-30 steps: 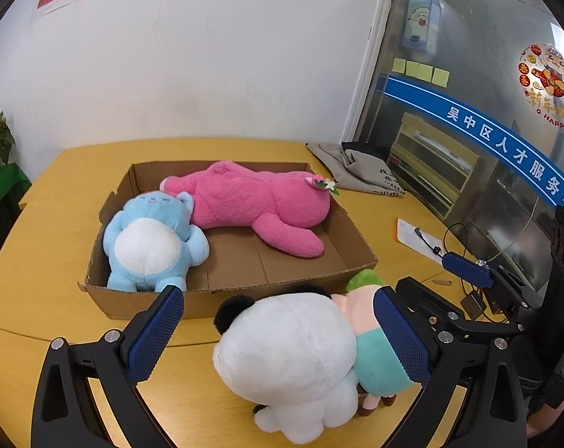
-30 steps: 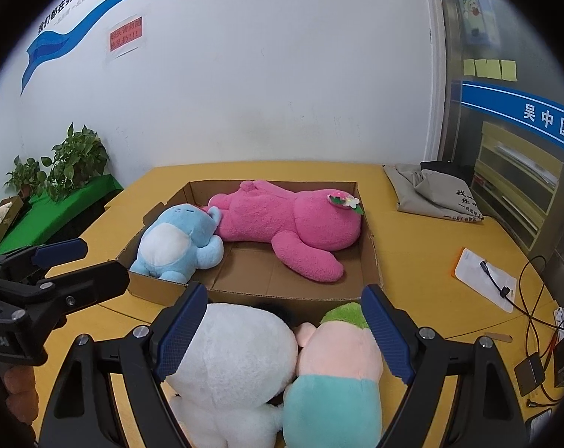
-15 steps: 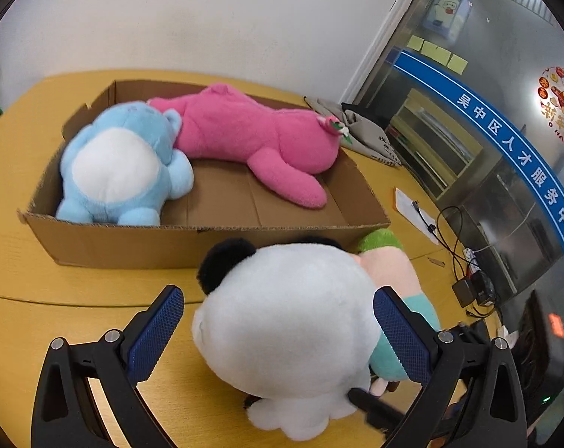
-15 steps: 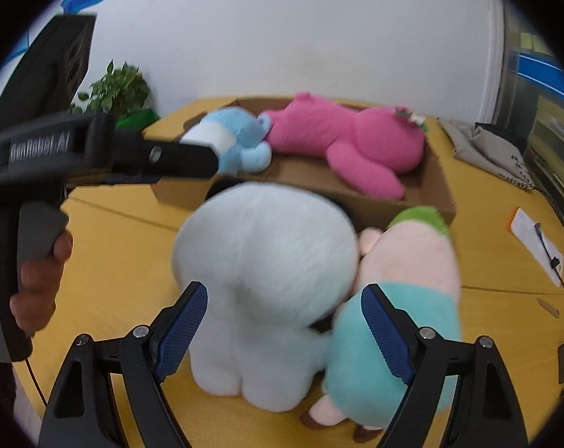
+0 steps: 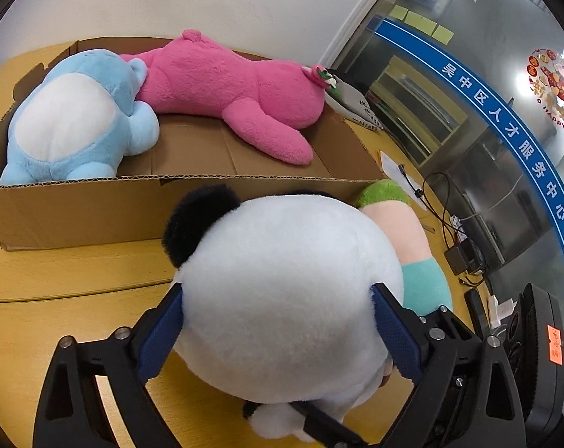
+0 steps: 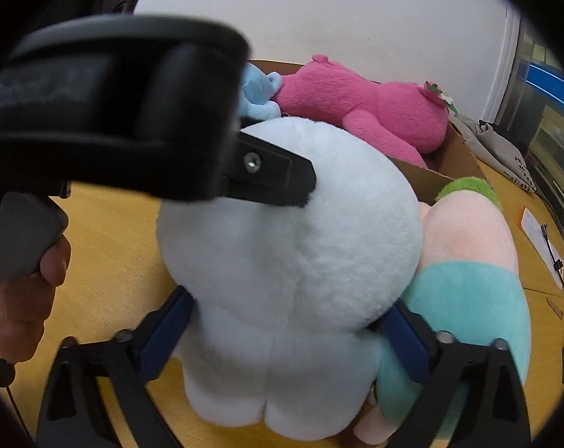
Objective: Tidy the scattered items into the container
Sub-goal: 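Close the right gripper on the white panda plush, then lift the white plush and lower it into the box beside the blue bear, then open the right gripper and withdraw it toward the teal-pink plush, then close the right gripper on the teal-and-pink plush with green hair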
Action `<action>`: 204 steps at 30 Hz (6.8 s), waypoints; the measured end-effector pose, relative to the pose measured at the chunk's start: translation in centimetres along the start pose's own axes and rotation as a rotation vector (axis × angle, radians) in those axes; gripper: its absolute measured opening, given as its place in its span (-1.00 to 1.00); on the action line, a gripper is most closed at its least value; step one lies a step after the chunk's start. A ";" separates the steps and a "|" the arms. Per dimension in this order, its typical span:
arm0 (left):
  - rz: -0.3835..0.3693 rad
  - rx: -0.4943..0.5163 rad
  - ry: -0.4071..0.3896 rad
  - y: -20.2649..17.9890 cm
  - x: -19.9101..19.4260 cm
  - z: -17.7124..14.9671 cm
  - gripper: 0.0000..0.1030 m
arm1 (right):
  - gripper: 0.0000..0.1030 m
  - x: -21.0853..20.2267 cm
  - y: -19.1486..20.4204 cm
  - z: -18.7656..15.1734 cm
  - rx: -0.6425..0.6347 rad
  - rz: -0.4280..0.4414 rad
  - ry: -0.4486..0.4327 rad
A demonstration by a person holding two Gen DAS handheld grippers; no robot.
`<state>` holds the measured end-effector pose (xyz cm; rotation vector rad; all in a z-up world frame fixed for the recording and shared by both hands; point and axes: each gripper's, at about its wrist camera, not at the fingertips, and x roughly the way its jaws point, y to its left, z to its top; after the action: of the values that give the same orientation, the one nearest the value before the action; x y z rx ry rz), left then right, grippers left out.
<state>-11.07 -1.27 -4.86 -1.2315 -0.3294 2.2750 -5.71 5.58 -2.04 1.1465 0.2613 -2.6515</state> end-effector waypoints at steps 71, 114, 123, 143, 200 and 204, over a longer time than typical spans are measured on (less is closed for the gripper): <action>0.146 0.160 -0.001 7.9 5.0 15.9 0.57 | 0.02 11.4 -3.7 14.9 0.189 0.167 0.057; 0.329 0.120 -0.324 -2.8 -10.6 4.3 1.00 | 0.78 -5.4 -4.2 8.4 0.129 -0.072 -0.154; 0.291 0.086 -0.319 -3.3 -10.5 3.1 1.00 | 0.78 -7.3 -4.4 7.8 0.110 -0.089 -0.167; 0.304 0.105 -0.307 -4.6 -10.1 2.5 1.00 | 0.79 -7.7 -5.4 7.0 0.135 -0.074 -0.166; 0.028 0.228 0.058 -12.7 6.2 2.5 0.88 | 0.74 -5.3 -9.8 -6.2 0.245 0.171 0.034; -0.034 0.221 0.083 -12.9 6.4 2.3 0.54 | 0.67 -5.4 -10.5 -6.6 0.262 0.207 0.033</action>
<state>-11.54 13.06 -2.37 -1.1919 -0.0654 2.1581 -0.58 18.12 -1.80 1.2192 -0.1964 -2.5364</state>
